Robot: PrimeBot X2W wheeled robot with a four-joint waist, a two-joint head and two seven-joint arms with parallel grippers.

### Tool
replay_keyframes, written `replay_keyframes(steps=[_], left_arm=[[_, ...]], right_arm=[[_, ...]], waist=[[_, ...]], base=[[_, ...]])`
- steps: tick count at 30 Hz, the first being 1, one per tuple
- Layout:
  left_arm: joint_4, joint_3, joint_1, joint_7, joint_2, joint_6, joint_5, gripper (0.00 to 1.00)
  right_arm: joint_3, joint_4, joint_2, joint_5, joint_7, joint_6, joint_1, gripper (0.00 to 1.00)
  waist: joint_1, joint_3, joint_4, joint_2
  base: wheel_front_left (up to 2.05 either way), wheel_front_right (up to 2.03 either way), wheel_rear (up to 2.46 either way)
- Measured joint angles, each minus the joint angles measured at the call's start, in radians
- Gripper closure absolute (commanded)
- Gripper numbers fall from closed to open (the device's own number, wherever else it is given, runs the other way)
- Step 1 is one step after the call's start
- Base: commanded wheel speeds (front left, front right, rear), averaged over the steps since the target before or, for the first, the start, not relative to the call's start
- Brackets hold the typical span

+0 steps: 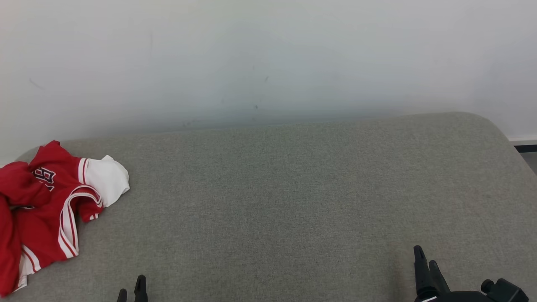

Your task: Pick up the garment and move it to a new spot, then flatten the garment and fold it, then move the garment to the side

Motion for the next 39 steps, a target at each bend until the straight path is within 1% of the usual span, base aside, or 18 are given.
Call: replay_keyframes(steps=[7, 17, 24, 30, 39], left_arm=[[-0.022, -0.002, 0.0, -0.021, 0.004, 0.024, 0.114, 0.0], [-0.04, -0.012, 0.02, -0.049, 0.022, 0.032, 0.249, 0.0], [-0.044, -0.023, 0.026, -0.068, 0.041, 0.034, 0.326, 0.0], [-0.054, -0.023, 0.04, -0.08, 0.047, 0.05, 0.384, 0.0], [-0.051, -0.024, 0.061, -0.101, 0.051, 0.062, 0.456, 0.0]], right_arm=[[0.036, -0.006, 0.0, -0.106, -0.009, 0.0, 0.0, 0.0], [0.067, -0.006, -0.001, -0.232, -0.029, 0.0, 0.0, 0.0], [0.084, -0.007, -0.001, -0.317, -0.032, 0.0, 0.014, 0.0], [0.101, -0.008, -0.001, -0.371, -0.043, 0.0, 0.017, 0.0], [0.115, -0.009, -0.001, -0.463, -0.051, 0.0, 0.026, 0.0]], waist=[[0.0, -0.004, 0.005, 0.0], [0.0, -0.017, 0.016, 0.0], [-0.0001, -0.029, 0.018, 0.0], [-0.0001, -0.04, 0.019, 0.0], [-0.0003, -0.055, 0.027, 0.0]], base=[[0.0, 0.0, 0.0], [0.0, 0.0, 0.0], [0.0, 0.0, 0.0], [0.0, 0.0, 0.0], [0.0, 0.0, 0.0]])
